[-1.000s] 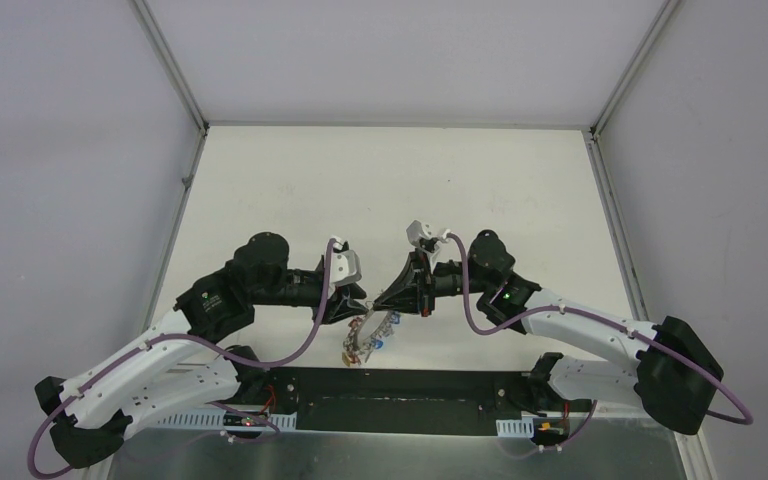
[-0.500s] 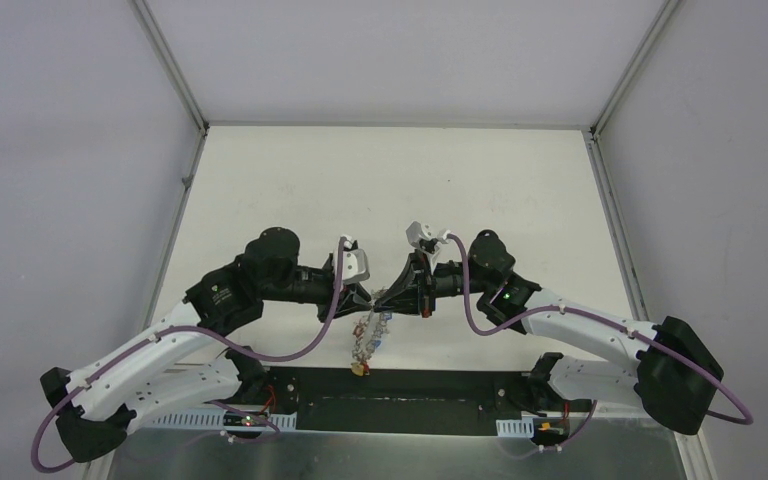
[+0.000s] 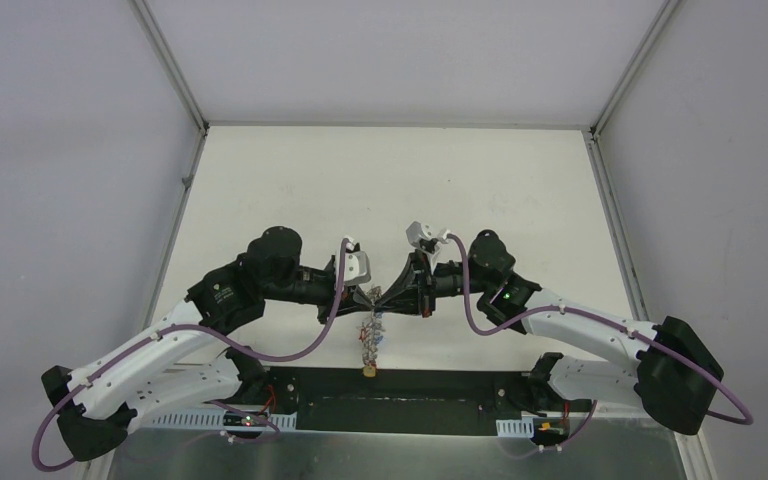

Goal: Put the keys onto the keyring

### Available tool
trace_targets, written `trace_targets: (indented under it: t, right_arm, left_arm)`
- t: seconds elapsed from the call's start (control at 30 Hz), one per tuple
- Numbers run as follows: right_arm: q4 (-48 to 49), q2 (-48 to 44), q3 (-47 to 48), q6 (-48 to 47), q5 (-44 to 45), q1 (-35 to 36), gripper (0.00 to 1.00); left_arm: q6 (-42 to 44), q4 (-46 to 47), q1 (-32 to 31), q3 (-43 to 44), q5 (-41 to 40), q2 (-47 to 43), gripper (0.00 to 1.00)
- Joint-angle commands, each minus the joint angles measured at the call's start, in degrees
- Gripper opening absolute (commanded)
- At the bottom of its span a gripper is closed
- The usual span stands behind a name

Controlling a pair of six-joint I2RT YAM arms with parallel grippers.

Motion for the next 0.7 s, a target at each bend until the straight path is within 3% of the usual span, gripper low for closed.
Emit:
trace_targets:
  t: [0.0,0.03,0.07,0.13,0.23,0.5,0.6,0.67]
  right_arm:
    - [4.9,-3.0,2.5,0.8,4.1,0.1,0.18]
    - [4.3,-3.5,2.3,1.0,5.4,0.1,0.45]
    - [4.1,-4.1,2.0,1.3,6.8,0.0,0.59]
    - [4.2,-5.4,1.1,2.2,10.2,0.1,0.78]
    - [4.3,-7.1,0.0,3.6,14.4,-0.2,0.94]
    - [0.1,-8.0,-1.6,13.6,22.5,-6.1,1.0]
    - [-9.2,-9.2,-1.1,18.9,28.4,-9.8,1.0]
    - [-20.9,-10.5,0.0,21.5,33.8,-12.1,1.0]
  left_arm:
    - [0.3,1.5,0.0,1.5,0.6,-0.9,0.0]
    - [0.0,1.5,0.0,1.3,-0.1,-1.3,0.0]
    - [-0.3,1.5,0.0,1.2,-0.7,-1.6,0.0]
    - [-0.9,1.5,0.0,0.8,-2.2,-2.5,0.0]
    - [-2.1,1.8,0.0,0.0,-4.8,-3.9,0.0]
    - [-3.9,6.1,0.0,-2.1,-5.9,-5.3,0.0]
    - [-5.8,7.5,0.0,-2.3,-6.7,-5.2,0.0]
    - [-7.8,8.4,0.0,-2.3,-6.7,-4.8,0.0]
